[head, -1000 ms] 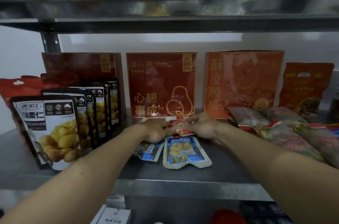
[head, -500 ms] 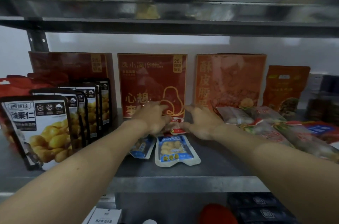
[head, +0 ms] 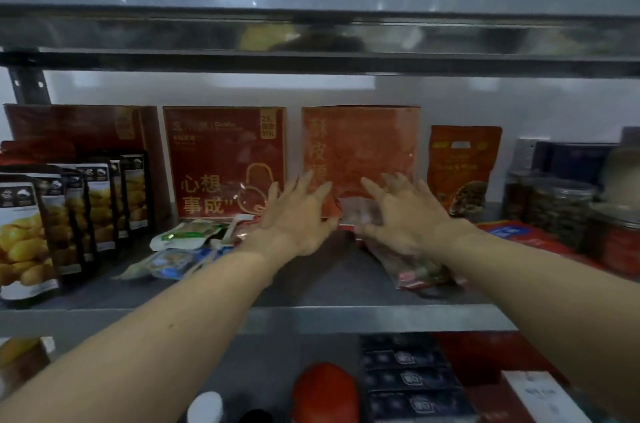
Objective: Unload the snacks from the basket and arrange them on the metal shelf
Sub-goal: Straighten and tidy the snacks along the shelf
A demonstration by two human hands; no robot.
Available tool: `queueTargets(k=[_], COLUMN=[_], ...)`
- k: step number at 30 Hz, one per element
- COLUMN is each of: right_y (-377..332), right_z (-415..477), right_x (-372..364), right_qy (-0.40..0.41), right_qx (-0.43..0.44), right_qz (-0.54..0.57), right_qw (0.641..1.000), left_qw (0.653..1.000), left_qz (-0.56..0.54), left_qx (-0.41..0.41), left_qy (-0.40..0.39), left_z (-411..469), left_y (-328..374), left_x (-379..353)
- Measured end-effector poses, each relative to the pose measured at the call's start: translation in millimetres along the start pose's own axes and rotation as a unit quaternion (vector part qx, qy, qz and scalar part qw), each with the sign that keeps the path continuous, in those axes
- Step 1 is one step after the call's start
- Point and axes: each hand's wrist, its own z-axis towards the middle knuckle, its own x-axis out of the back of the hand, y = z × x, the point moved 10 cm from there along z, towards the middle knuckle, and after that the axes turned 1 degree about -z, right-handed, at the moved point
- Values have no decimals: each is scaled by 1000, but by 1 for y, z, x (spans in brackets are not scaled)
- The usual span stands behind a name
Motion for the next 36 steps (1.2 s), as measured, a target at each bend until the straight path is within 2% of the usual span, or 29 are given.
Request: queueTargets(k=[7,10,13,15,19,22,24,27,29,33,36], right_y=[41,52,60,57,55,57,53,40,36,39,44], right_z=[-29,-36,-39,-42,-46,-45,-44,-43,-41,-34,-27], right_x=[5,3,-15,-24,-28,-26,-24,-24,-25,-25,-19], right_qy=[34,29,-24,-45,-38,-25,-14,-24,-32,-13,-14], right_qx=[43,36,14,19,25,21,28,34,7,-45,-59], right_qz=[18,21,59,87,157,234,315,464,534,627,635], right_qw=[998,999,998,995,987,972,949,885,845,778,770], left_qw=[1000,989,935,903,832,814,803,785,774,749,757], left_qz=[-11,-123,-327,-406,-542,-569,-585,-602,-608,-638,-625], left_qx=[29,73,85,82,112,119,100,89,95,90,105], left_qy=[-2,-35,-104,-114,-49,8,50,115,150,156,159], left_z=[-8,-14,-22,-24,-25,-28,-29,-33,-38,-43,-44], left_y=[57,63,84,93,84,73,63,48,41,34,22], left_x=[-8,-19,-40,-50,-55,-40,-28,-12,-5,2,9])
